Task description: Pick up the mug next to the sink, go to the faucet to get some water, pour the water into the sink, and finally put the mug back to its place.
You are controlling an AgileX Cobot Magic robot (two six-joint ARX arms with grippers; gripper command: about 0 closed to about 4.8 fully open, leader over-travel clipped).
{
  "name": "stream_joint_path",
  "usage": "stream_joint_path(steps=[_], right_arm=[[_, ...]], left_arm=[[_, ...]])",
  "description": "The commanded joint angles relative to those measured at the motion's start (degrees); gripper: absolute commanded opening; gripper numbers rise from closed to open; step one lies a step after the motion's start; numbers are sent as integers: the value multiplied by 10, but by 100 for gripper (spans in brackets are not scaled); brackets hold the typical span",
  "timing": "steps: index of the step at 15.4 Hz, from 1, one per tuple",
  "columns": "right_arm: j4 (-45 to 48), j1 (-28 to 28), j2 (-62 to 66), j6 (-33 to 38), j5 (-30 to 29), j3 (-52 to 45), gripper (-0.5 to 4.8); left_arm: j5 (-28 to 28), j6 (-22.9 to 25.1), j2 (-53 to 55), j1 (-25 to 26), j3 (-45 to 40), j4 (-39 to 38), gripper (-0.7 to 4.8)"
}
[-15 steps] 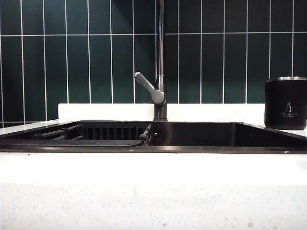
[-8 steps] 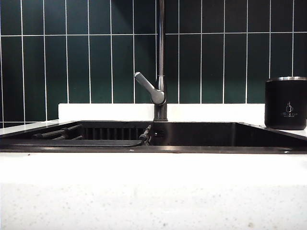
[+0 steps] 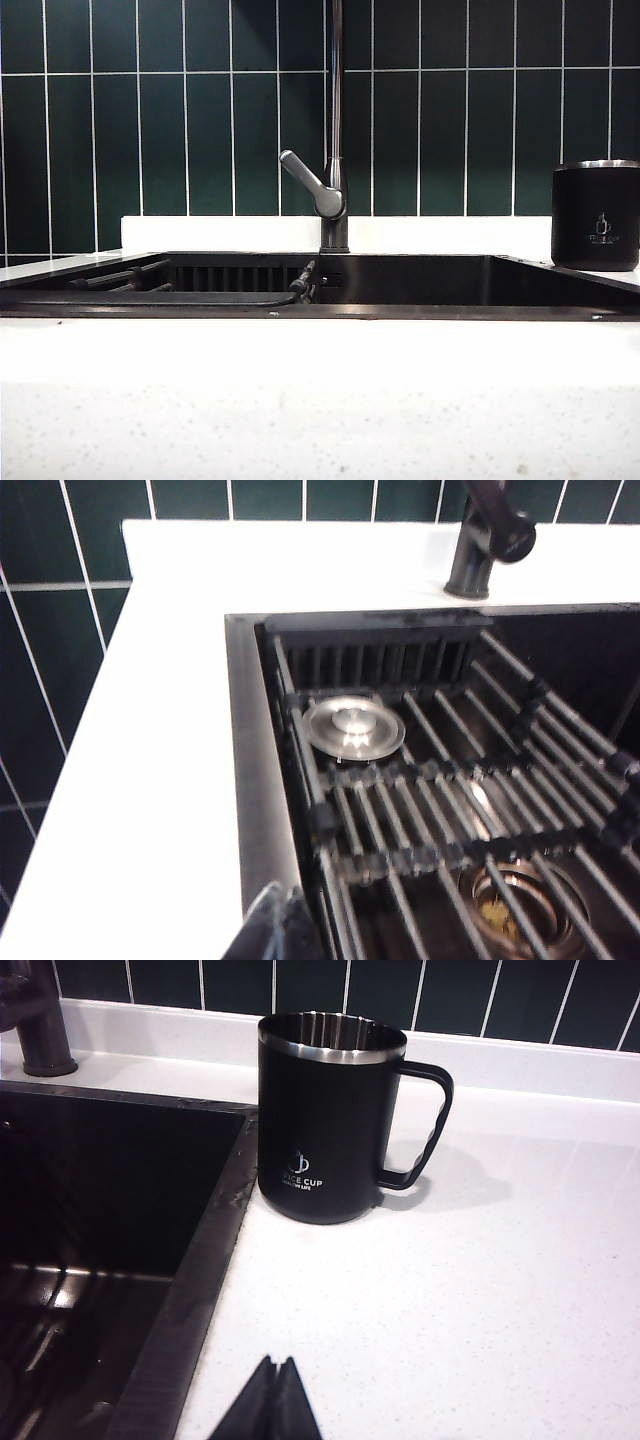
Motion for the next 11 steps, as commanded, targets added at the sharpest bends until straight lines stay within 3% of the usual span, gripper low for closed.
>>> stream_joint_path(steps=[1, 11], right_arm=[[8, 0, 0, -2, 3, -3, -4], [8, 0, 0, -2, 3, -3, -4]], left_arm=[[2, 1, 0, 0, 0, -13, -5], [2, 1, -6, 0, 0, -16, -5]])
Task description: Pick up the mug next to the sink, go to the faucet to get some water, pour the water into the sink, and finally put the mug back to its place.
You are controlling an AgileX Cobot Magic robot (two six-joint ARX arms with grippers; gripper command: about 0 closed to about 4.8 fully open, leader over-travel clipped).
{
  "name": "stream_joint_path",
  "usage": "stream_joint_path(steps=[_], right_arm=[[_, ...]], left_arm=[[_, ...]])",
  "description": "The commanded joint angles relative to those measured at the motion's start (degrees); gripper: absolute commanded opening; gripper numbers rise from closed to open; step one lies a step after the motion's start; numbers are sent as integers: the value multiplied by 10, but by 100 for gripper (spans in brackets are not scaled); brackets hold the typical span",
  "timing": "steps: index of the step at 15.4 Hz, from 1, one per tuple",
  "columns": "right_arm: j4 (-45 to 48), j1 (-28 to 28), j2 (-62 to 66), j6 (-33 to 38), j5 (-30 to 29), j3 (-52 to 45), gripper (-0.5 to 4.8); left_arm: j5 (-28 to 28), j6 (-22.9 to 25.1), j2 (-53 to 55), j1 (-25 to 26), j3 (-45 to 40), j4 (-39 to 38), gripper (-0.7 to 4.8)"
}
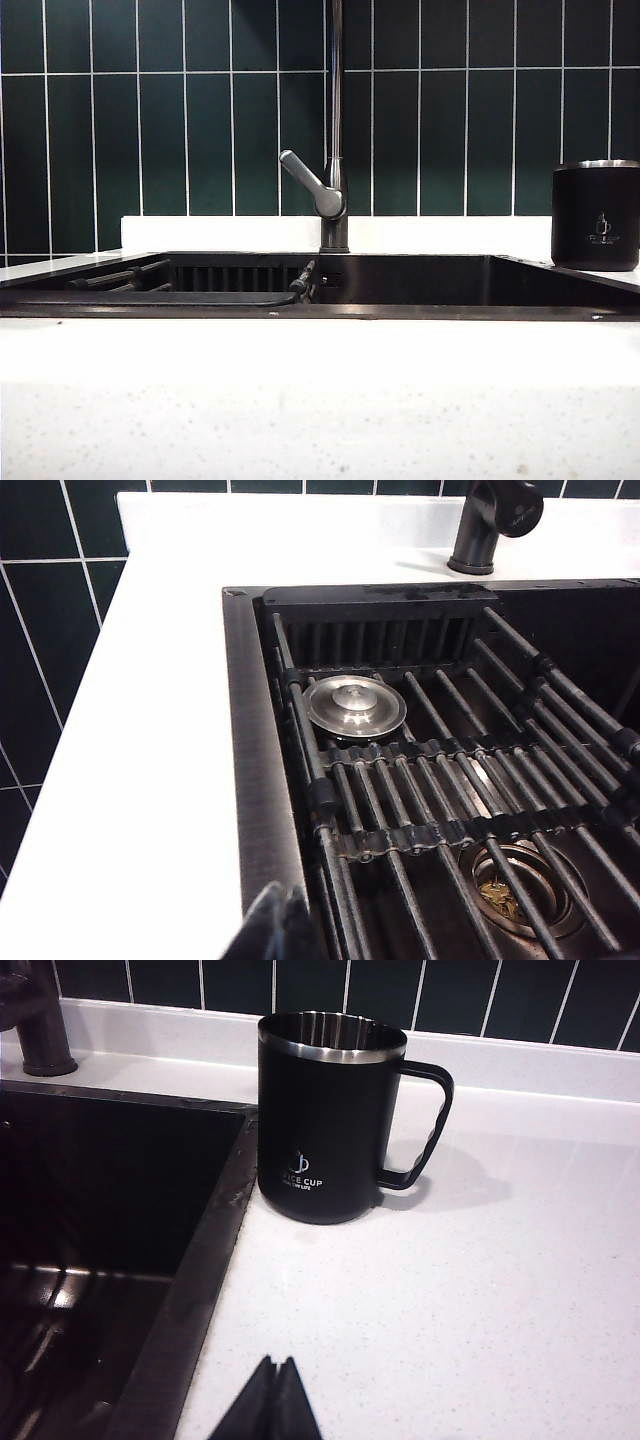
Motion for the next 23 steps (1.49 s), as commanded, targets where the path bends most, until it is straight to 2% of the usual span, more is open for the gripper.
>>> stream_joint_path(steps=[1, 7, 11, 17, 23], right_arm=[[8, 0, 0, -2, 3, -3, -4], [8, 0, 0, -2, 3, -3, -4], [7, 0, 0, -2, 3, -3, -4], [8, 0, 0, -2, 3, -3, -4], [8, 0, 0, -2, 3, -3, -4]], left_arm=[[2, 1, -13, 0, 0, 1, -5], [-46, 9, -118, 0, 0, -23, -5], [-47, 9, -116, 8, 0, -21, -5], [-35, 9, -116, 80, 0, -20, -5], [-37, 9, -116, 87, 0, -20, -5]])
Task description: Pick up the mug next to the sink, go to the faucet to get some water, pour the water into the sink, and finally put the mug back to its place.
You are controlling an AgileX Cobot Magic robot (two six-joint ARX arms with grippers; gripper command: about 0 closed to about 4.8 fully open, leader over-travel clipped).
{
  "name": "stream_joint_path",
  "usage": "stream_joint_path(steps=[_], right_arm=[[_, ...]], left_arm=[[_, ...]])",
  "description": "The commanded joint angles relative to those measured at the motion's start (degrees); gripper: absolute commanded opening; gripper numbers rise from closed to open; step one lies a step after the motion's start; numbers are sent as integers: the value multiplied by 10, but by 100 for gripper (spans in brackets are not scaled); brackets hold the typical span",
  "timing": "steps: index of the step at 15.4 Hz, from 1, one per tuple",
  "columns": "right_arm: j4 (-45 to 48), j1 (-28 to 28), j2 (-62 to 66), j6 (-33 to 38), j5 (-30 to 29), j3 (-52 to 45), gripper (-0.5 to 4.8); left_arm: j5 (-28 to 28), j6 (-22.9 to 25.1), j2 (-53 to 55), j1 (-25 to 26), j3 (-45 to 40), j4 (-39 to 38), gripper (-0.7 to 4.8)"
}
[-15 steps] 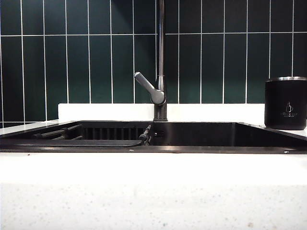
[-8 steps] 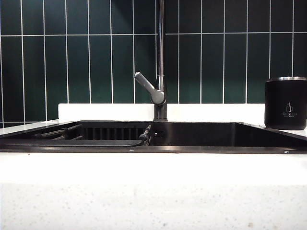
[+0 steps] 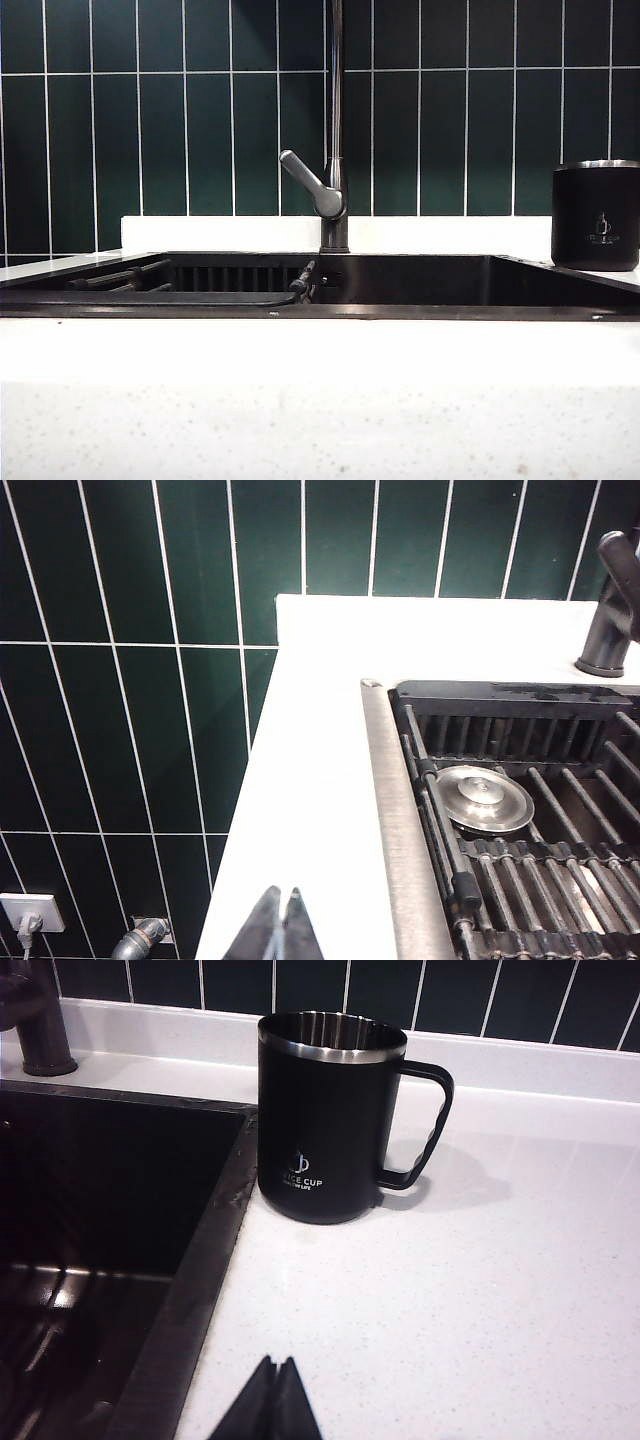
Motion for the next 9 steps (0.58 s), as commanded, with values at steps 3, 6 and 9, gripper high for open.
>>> stream_joint_path(steps=[3, 6, 9], right_arm=[[8, 0, 0, -2, 3, -3, -4], [2, -2, -16, -2, 3, -3, -4], [-7, -8, -37, -2, 5, -3, -3]], left_arm=[[2, 0, 0, 1, 1, 7, -5], [2, 0, 0, 1, 1, 7, -5], [2, 0, 0, 1, 1, 7, -5]])
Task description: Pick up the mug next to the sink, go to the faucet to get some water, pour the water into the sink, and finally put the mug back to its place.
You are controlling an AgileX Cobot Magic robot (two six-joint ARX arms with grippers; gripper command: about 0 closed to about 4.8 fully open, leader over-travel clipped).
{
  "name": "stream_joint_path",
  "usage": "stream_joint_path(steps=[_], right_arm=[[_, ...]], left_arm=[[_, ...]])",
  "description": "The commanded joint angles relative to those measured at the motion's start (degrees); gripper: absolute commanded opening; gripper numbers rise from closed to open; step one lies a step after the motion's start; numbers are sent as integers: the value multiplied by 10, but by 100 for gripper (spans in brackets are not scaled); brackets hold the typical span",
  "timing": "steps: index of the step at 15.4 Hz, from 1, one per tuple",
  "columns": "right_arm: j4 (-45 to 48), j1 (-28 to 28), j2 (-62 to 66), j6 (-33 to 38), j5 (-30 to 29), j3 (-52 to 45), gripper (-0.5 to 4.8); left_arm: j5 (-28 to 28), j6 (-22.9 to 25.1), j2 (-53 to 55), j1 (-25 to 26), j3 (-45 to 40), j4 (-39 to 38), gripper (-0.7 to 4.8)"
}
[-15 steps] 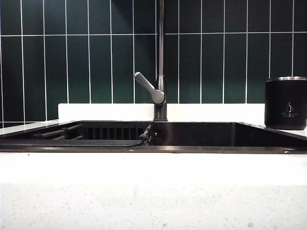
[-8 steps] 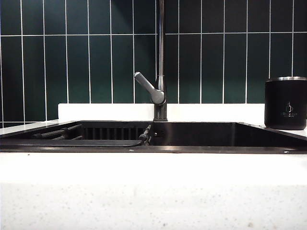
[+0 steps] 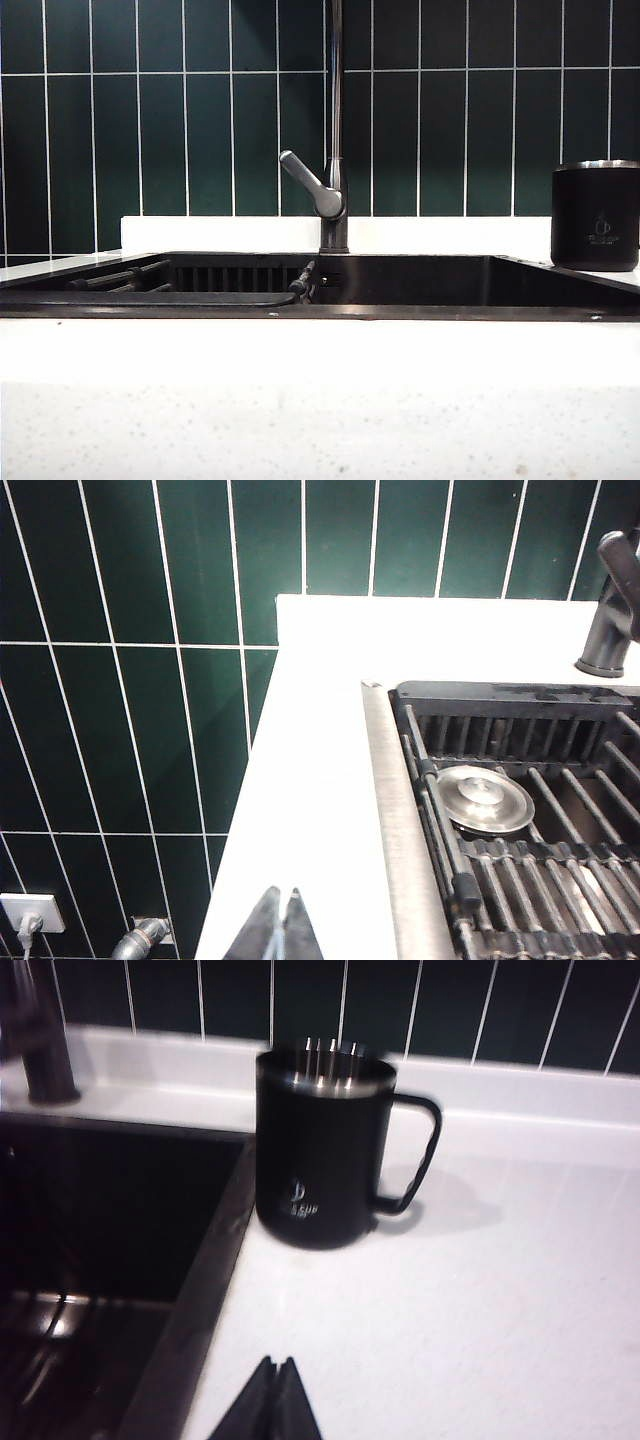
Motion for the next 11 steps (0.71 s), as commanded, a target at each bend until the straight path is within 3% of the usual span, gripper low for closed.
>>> stream_joint_path(steps=[1, 7, 11], right_arm=[[3, -5, -2, -1, 5, -3, -1], [40, -56, -2, 3, -97, -3, -1], [63, -90, -2, 3, -106, -3, -1]], left_arm=[[2, 0, 0, 1, 1, 8, -5], [2, 0, 0, 1, 1, 7, -5], [2, 0, 0, 1, 1, 7, -5]])
